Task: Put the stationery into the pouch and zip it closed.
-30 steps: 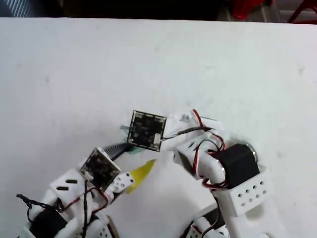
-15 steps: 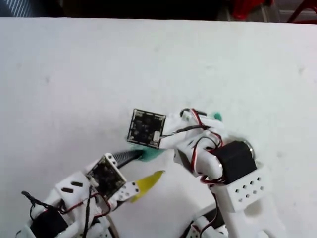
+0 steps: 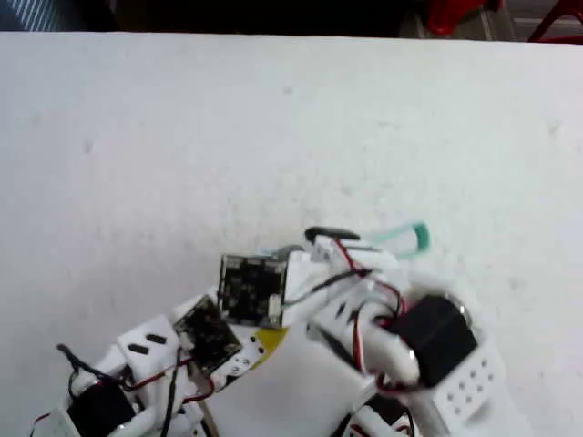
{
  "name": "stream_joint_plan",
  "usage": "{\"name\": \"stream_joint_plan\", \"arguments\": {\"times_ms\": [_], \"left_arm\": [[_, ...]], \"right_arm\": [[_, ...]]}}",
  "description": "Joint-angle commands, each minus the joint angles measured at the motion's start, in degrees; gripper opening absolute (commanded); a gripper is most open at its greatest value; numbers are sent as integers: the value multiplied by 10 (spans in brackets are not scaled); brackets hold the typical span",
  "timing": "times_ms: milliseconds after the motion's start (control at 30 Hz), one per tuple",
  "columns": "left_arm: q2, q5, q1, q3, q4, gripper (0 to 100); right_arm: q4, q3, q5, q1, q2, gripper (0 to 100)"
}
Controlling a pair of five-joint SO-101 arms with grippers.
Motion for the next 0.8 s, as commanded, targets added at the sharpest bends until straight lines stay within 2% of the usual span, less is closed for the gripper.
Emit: {"name": "stream_joint_plan", "arguments": {"times_ms": [0,200,333,433,600,767], "left_arm": [[3,-8,26,3,-13,27],[3,-8,26,5,-10,30],[3,-8,26,5,-10,30],[3,-8,23,5,-10,30],[2,-8,-56,3,-27,26],[2,-8,-124,7,-43,22]], "right_arm": [[10,-29,-43,-25,-18,208],[10,-24,-115,-25,-17,208],[12,-24,-136,-22,-4,208],[12,-40,-200,-23,31,210],[12,-131,-310,-25,107,212],[13,-180,-324,-23,150,212]]}}
